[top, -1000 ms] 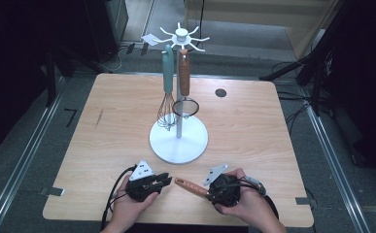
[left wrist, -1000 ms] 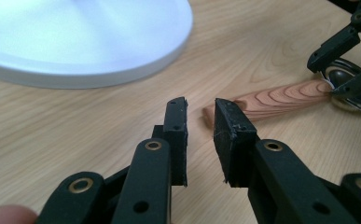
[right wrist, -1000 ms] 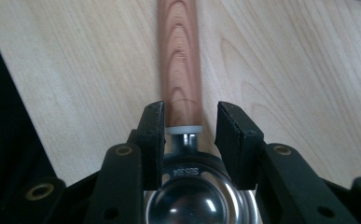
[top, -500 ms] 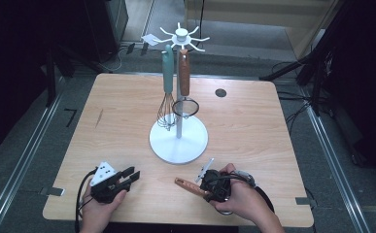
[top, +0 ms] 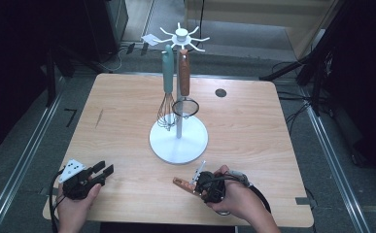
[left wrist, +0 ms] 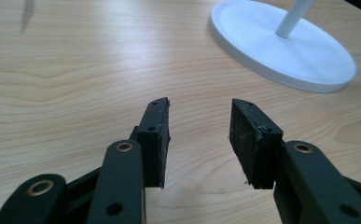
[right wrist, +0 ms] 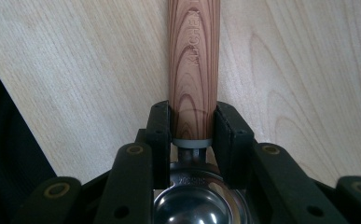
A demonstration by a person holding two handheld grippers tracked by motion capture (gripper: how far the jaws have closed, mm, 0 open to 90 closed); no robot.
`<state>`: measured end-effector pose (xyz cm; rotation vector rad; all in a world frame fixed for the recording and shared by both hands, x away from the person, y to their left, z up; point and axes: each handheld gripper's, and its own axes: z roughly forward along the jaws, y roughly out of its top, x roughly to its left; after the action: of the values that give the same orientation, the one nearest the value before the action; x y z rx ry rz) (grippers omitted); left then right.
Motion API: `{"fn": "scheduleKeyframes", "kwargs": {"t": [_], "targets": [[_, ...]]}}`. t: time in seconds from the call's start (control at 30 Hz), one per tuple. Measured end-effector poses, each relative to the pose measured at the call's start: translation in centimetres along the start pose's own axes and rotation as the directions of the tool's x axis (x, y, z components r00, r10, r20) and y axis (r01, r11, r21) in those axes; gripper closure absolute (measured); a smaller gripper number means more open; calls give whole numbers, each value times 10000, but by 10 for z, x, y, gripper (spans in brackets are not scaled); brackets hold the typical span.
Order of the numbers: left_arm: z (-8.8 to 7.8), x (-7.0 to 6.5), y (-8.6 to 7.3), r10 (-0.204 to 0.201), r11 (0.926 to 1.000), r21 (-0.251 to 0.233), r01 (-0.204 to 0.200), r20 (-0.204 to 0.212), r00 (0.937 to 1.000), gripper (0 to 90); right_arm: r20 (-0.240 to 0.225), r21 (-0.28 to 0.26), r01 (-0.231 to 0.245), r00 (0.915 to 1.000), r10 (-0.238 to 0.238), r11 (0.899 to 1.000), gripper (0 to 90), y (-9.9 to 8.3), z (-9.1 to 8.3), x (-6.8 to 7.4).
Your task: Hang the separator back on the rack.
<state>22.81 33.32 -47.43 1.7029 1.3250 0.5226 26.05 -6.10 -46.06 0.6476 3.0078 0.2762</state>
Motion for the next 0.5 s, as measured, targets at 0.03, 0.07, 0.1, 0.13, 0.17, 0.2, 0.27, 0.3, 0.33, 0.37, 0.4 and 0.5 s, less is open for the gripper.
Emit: {"fn": "scheduleKeyframes", "kwargs": {"t": [0.03, 0.07, 0.1, 0.13, 0.17, 0.2, 0.27, 0.3, 0.33, 0.37, 0.4, 0.5], "targets": [[0, 3, 0, -63, 10000, -5, 63, -31, 10000, 563, -14, -92, -351, 9994, 351, 9993, 711, 0, 0, 2], [0, 6, 0, -117, 9999, 6, 117, -99, 9999, 548, 32, -111, -462, 9989, 462, 9989, 711, 0, 0, 2], [0, 8, 1, -227, 9997, 15, 227, -205, 9995, 527, 48, -108, -516, 9987, 516, 9986, 712, 0, 0, 2], [0, 11, 2, -304, 9995, 10, 305, -353, 9989, 494, 68, -142, -561, 9984, 562, 9983, 712, -1, 0, 3], [0, 13, 2, -457, 9990, -46, 456, -472, 9978, 471, 62, -185, -625, 9980, 626, 9979, 712, -1, 0, 4], [-1, 15, 3, -556, 9984, -67, 553, -535, 9970, 450, 193, -292, -628, 9978, 634, 9976, 713, -1, 0, 5], [1, 18, 3, -544, 9985, -30, 543, -664, 9963, 398, 370, -484, -829, 9957, 848, 9954, 713, -3, 0, 5], [2, 19, 3, -524, 9986, 24, 527, -746, 9958, 376, 527, -532, -818, 9950, 846, 9952, 714, -3, 0, 5], [3, 20, 3, -558, 9984, 70, 565, -794, 9953, 350, 544, -592, -869, 9944, 902, 9945, 713, -4, -1, 4], [4, 21, 3, -576, 9982, 107, 587, -864, 9946, 318, 533, -781, -916, 9940, 959, 9927, 714, -5, -3, 3], [5, 22, 3, -609, 9980, 90, 621, -940, 9937, 275, 459, -895, -974, 9937, 1018, 9912, 714, -7, -5, 1], [7, 23, 3, -519, 9985, 119, 534, -1067, 9929, 179, 200, -1483, -1252, 9914, 1296, 9810, 713, -11, -12, -3]]}}
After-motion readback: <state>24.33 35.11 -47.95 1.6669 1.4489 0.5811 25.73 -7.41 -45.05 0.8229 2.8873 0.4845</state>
